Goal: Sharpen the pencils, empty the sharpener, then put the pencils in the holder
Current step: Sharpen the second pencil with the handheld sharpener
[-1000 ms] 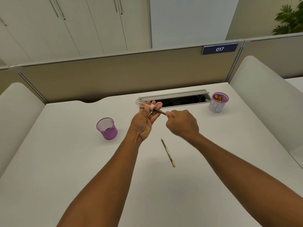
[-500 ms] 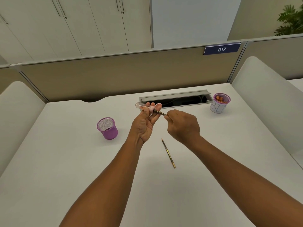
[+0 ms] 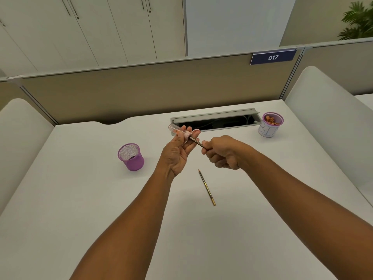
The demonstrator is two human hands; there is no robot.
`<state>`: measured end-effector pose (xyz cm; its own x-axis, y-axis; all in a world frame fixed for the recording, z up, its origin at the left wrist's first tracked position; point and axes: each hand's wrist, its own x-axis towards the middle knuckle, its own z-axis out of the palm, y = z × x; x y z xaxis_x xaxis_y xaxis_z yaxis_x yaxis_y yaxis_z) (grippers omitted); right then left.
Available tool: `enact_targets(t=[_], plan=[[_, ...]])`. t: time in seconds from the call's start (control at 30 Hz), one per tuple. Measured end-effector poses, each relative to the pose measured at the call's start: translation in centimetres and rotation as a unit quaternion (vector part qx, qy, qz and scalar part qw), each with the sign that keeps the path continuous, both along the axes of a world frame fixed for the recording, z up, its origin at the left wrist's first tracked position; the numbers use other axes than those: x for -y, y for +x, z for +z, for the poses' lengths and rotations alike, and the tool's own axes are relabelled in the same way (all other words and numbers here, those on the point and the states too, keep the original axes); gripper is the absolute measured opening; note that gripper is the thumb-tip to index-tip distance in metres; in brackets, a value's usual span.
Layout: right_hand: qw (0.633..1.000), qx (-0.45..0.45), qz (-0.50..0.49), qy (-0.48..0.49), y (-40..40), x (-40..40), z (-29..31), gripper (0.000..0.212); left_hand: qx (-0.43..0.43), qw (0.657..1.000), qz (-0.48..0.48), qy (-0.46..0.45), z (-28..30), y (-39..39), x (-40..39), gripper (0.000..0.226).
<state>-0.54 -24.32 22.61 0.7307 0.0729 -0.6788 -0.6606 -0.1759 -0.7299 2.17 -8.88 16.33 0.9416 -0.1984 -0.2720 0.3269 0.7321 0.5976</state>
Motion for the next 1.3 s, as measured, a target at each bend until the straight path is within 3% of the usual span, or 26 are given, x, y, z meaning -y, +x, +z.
enact_targets(t=[0.07, 0.1, 0.2, 0.23, 0.3, 0.4, 0.5, 0.6, 0.67, 0.73, 0.77, 0.83, 0.93, 1.03, 1.1, 1.17, 1.23, 1.3], plan=[[0.982, 0.131, 0.041, -0.132, -0.4, -0.6, -0.8, 0.03, -0.004, 1.0, 0.001, 0.003, -0.1, 0.2, -0.1, 0.026], [0.951, 0.211, 0.063, -0.215, -0.6, -0.8, -1.4, 0.027, -0.004, 1.0, 0.001, 0.005, -0.1, 0.2, -0.2, 0.027], [0.794, 0.405, 0.106, -0.44, -1.3, -1.0, -3.1, 0.022, -0.012, 1.0, -0.002, 0.01, 0.0, 0.4, -0.2, 0.027], [0.752, 0.438, 0.109, -0.48, -1.4, -1.0, -3.3, 0.022, -0.014, 1.0, -0.001, 0.019, 0.1, 0.4, -0.2, 0.027], [0.704, 0.469, 0.111, -0.522, -1.5, -1.1, -3.6, 0.02, -0.017, 0.999, 0.004, 0.042, 0.2, 0.7, -0.1, 0.028], [0.684, 0.469, 0.108, -0.549, -1.5, -1.1, -3.8, 0.02, -0.025, 0.999, 0.004, 0.044, 0.2, 0.8, 0.1, 0.026], [0.7, 0.429, 0.106, -0.561, -1.3, -1.3, -3.3, 0.022, -0.031, 0.999, -0.002, 0.03, 0.1, 0.8, 0.2, 0.026], [0.755, 0.359, 0.104, -0.539, -1.1, -1.6, -2.3, 0.022, -0.017, 0.999, -0.01, 0.026, -0.1, 0.8, 0.2, 0.026], [0.85, 0.27, 0.083, -0.445, -0.5, -1.7, -1.3, 0.024, -0.003, 0.999, -0.017, 0.031, -0.3, 0.7, 0.1, 0.026], [0.956, 0.141, 0.031, -0.257, 0.4, -1.3, 0.0, 0.029, 0.008, 0.999, -0.021, 0.032, -0.5, 0.5, 0.0, 0.027], [0.981, 0.075, 0.013, -0.179, 0.5, -1.0, 0.7, 0.031, 0.011, 0.999, -0.022, 0.031, -0.7, 0.4, 0.0, 0.028], [0.994, 0.015, 0.01, -0.111, 0.7, -0.5, 1.2, 0.034, 0.01, 0.999, -0.02, 0.024, -0.7, 0.3, 0.1, 0.029], [0.985, 0.068, 0.041, -0.156, 0.5, -0.5, 0.8, 0.035, 0.0, 1.0, -0.012, 0.022, -0.6, 0.5, 0.3, 0.027], [0.933, 0.227, 0.079, -0.268, -0.1, -0.8, -0.4, 0.03, -0.004, 1.0, -0.008, 0.025, -0.4, 0.7, 0.3, 0.025], [0.853, 0.359, 0.098, -0.366, -0.6, -0.7, -1.5, 0.02, -0.006, 1.0, -0.007, 0.029, -0.2, 0.8, 0.3, 0.024], [0.746, 0.46, 0.116, -0.467, -1.0, -0.5, -2.5, 0.016, -0.012, 0.999, -0.004, 0.034, -0.1, 0.9, 0.5, 0.024], [0.675, 0.497, 0.136, -0.528, -1.4, -0.3, -3.3, 0.016, -0.016, 0.999, -0.003, 0.046, -0.2, 1.0, 0.6, 0.023], [0.647, 0.508, 0.143, -0.55, -1.5, -0.2, -3.6, 0.014, -0.018, 0.998, -0.002, 0.06, -0.2, 1.1, 0.5, 0.023]])
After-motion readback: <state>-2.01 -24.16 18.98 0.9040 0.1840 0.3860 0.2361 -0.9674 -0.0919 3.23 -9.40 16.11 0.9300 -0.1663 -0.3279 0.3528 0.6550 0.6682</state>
